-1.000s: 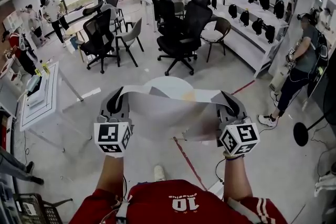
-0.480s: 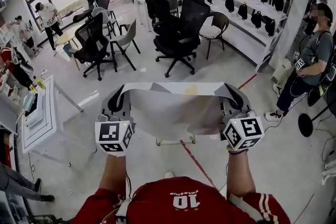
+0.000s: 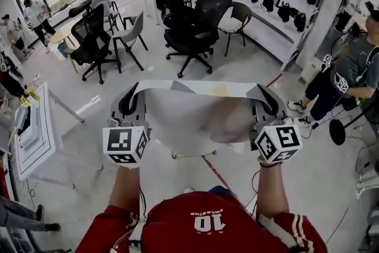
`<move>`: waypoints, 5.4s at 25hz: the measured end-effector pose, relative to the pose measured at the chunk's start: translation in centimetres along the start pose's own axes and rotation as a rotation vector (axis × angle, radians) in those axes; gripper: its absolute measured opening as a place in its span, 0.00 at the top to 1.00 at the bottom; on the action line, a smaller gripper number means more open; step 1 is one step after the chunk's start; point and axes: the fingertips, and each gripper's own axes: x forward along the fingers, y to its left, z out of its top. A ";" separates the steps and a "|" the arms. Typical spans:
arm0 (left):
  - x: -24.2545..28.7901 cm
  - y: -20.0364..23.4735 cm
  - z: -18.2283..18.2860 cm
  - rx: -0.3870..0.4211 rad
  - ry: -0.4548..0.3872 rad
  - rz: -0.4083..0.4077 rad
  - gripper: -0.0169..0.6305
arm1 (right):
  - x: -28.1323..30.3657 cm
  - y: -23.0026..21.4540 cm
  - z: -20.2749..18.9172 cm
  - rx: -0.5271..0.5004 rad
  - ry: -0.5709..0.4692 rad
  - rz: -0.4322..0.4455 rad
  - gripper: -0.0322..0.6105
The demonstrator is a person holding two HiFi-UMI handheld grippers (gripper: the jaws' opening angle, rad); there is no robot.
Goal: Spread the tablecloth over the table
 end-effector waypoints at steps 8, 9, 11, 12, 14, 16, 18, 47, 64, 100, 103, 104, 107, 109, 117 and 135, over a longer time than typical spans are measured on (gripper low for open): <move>1.6 1.0 0.9 -0.006 -0.044 0.000 0.96 | 1.6 -0.3 0.8 -0.018 -0.008 0.003 0.92; 2.0 1.0 1.1 -0.003 -0.049 0.000 0.96 | 1.9 -0.5 0.9 -0.017 -0.012 0.005 0.92; 3.0 1.1 1.7 0.010 -0.063 0.001 0.96 | 2.7 -1.1 1.5 -0.018 -0.028 0.007 0.92; 3.7 1.2 2.1 0.016 -0.070 0.002 0.96 | 3.2 -1.5 1.9 -0.020 -0.037 0.008 0.92; 5.0 1.4 2.8 0.026 -0.078 0.007 0.96 | 4.4 -2.4 2.5 -0.024 -0.051 0.013 0.92; 6.3 1.7 3.1 0.038 -0.086 0.014 0.96 | 5.8 -3.1 2.7 -0.025 -0.065 0.022 0.92; 7.7 2.2 3.3 0.048 -0.098 0.021 0.96 | 7.3 -3.7 2.8 -0.027 -0.081 0.030 0.92; 39.1 9.2 -2.6 0.096 -0.092 0.085 0.96 | 36.2 -18.2 -2.6 -0.042 -0.047 0.079 0.92; 30.9 7.7 -11.4 0.029 0.093 0.088 0.96 | 33.0 -14.6 -10.5 -0.042 0.133 0.177 0.92; 7.6 0.7 -21.6 -0.107 0.309 -0.013 0.96 | 10.8 -3.6 -20.1 -0.025 0.422 0.169 0.92; 6.1 0.6 -22.8 -0.113 0.331 -0.014 0.96 | 9.5 -2.6 -21.0 -0.009 0.436 0.163 0.92; 5.6 0.6 -23.2 -0.109 0.338 -0.016 0.96 | 9.1 -2.2 -21.3 -0.005 0.441 0.160 0.92; 4.2 0.3 -24.4 -0.093 0.362 -0.025 0.96 | 7.8 -1.3 -22.3 0.006 0.454 0.153 0.92; 3.4 0.1 -25.2 -0.097 0.377 -0.028 0.96 | 7.1 -0.8 -23.1 0.010 0.464 0.151 0.92; 0.8 -1.2 -29.0 -0.129 0.432 -0.039 0.96 | 4.3 0.4 -26.5 0.008 0.484 0.148 0.92; -4.9 -3.8 -33.5 -0.173 0.535 -0.137 0.84 | 2.5 1.0 -29.8 0.217 0.524 0.117 0.92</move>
